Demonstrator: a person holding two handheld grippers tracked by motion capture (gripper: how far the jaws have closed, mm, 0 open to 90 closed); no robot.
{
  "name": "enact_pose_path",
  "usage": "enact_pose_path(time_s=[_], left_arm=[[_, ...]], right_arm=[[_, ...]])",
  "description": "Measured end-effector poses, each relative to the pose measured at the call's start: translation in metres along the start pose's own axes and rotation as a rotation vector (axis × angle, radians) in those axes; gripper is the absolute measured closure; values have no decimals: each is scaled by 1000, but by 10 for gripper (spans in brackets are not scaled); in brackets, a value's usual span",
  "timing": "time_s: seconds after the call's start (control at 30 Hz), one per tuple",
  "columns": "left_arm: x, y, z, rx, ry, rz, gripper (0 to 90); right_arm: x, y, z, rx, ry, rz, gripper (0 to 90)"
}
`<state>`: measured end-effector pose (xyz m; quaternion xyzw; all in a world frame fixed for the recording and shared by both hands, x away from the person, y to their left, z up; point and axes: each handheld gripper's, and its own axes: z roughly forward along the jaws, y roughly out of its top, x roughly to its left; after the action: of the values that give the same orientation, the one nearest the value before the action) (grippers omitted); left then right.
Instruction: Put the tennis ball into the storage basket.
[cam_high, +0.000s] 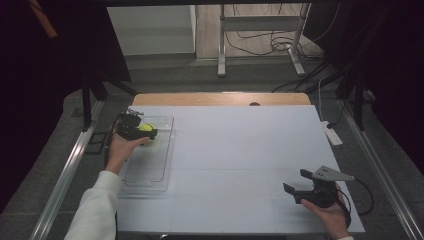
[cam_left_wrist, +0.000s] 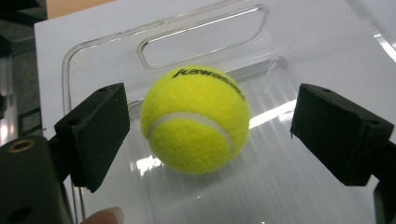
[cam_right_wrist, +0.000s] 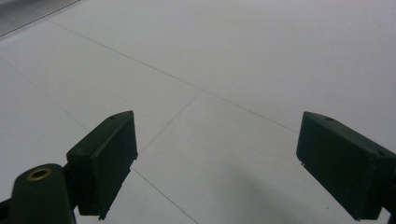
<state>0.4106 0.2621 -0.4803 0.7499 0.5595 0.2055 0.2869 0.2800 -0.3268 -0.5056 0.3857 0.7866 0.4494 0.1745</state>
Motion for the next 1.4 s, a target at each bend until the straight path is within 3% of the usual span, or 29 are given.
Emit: enact_pose_path(time_s=[0.5, 0.67, 0.73, 1.4], left_arm=[[-10, -12, -30, -113, -103, 25, 136], [-16, -12, -37, -144, -115, 43, 137], [-20, -15, -41, -162, -146, 40, 136], [-42, -38, -59, -205, -264, 51, 134]], right_arm=[[-2, -1, 0, -5, -5, 11, 126], [-3, -3, -3, -7, -11, 22, 127], [-3, -2, -3, -3, -13, 19, 127], [1, -5, -12, -10, -28, 22, 127]])
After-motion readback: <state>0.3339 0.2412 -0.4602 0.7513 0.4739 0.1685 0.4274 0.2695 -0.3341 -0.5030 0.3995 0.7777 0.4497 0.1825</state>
